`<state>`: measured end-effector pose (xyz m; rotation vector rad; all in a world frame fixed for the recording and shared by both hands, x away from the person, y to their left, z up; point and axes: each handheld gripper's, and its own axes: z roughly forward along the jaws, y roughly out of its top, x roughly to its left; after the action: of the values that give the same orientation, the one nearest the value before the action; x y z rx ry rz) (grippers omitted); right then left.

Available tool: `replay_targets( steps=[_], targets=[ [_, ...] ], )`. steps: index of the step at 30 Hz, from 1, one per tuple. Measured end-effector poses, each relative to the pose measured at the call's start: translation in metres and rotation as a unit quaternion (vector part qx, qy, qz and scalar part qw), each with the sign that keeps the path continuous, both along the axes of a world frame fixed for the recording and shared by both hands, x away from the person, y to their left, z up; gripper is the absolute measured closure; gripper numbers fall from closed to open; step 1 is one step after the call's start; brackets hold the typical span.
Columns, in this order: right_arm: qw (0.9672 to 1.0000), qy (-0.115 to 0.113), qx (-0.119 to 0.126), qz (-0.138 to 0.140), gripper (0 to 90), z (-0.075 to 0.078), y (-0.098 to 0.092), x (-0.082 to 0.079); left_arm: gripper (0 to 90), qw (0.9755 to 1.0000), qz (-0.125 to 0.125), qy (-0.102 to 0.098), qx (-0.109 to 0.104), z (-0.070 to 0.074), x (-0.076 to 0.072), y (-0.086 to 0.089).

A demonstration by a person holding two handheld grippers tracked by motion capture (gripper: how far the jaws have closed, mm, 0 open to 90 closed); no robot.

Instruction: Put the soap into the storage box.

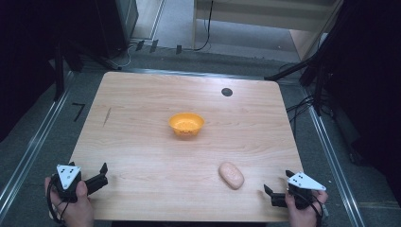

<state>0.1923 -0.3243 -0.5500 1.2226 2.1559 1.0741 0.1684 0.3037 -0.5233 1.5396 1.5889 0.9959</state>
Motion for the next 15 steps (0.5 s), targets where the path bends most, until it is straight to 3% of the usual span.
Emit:
replay_targets(
  steps=[6,15],
  targets=[
    [0.9991,0.02,-0.025,0.026,6.7,0.006,0.005,0.004,0.0,1.0,0.006,-0.002,0.005,0.0,0.0,-0.001],
    [0.9977,0.049,-0.038,0.028,4.9,0.014,0.01,0.017,0.0,1.0,-0.001,-0.002,0.007,0.0,0.0,-0.002]
  ],
)
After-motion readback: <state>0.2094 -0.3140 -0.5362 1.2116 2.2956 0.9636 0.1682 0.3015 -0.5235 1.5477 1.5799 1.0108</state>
